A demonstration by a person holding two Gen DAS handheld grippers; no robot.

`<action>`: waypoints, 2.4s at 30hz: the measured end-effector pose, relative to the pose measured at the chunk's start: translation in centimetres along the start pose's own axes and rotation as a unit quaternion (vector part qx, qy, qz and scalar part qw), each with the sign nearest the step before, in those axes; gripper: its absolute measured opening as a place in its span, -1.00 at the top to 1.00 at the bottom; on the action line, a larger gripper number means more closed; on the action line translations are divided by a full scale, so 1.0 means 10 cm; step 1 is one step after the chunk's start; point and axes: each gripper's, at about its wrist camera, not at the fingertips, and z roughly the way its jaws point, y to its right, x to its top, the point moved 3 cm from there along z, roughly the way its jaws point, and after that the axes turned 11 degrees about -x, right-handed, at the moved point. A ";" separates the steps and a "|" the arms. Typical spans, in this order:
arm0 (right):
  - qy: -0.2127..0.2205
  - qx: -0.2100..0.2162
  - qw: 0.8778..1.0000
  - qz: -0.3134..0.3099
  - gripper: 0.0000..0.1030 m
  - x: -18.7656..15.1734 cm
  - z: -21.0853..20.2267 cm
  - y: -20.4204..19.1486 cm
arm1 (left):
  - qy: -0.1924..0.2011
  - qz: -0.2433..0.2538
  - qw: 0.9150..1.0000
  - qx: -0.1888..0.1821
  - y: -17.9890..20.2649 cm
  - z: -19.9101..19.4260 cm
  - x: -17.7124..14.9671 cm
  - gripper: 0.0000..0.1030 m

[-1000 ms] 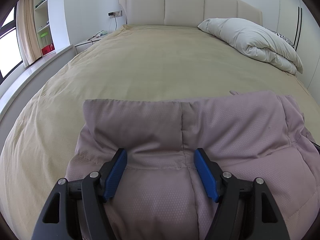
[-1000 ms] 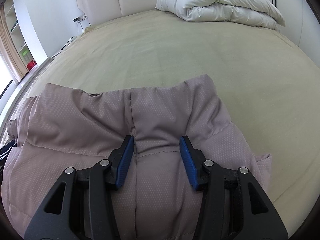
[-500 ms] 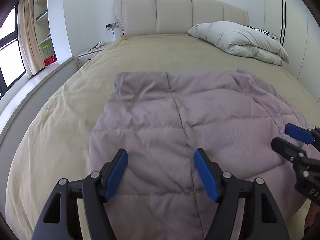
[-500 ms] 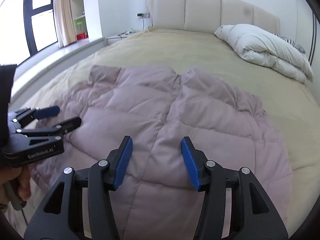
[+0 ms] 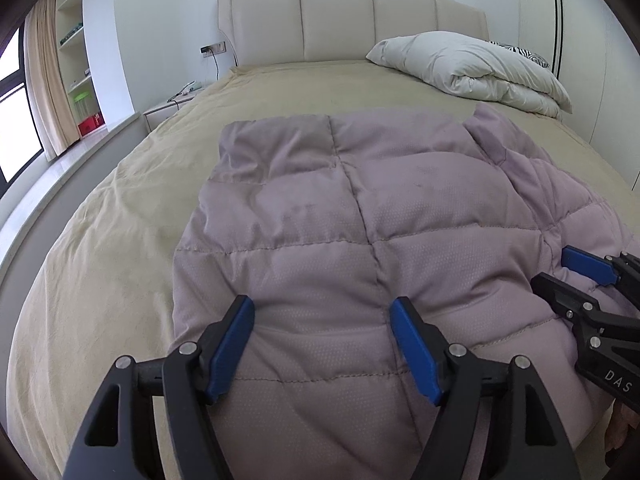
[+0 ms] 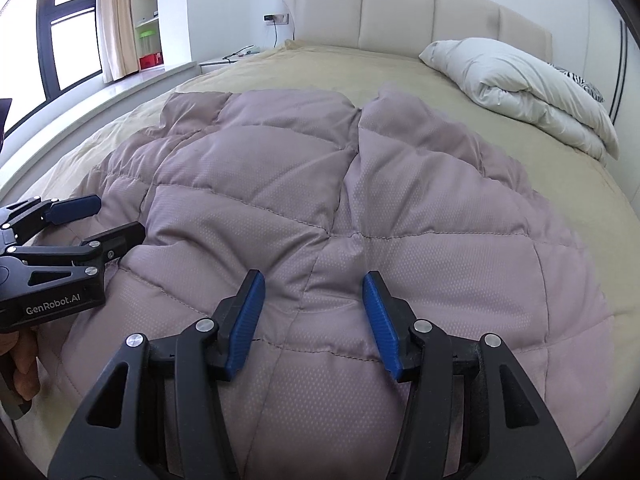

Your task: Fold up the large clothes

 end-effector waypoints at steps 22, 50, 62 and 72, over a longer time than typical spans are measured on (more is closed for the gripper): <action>-0.021 -0.054 0.985 0.163 -0.10 -0.68 -0.29 1.54 | 0.043 -0.039 0.998 0.003 -0.28 -0.65 -0.26 -0.41; -0.100 0.228 0.894 0.373 -0.58 -0.97 0.33 3.06 | -0.076 -0.306 0.902 -0.296 -1.26 0.30 -0.11 -0.83; -0.155 0.310 0.882 0.319 -0.58 -0.54 0.84 2.79 | -0.121 -0.290 0.873 -0.373 -1.13 0.51 0.03 -0.76; -0.181 0.312 0.894 0.267 -0.59 -0.21 1.08 2.47 | -0.132 -0.290 0.854 -0.412 -1.10 0.56 0.00 -0.55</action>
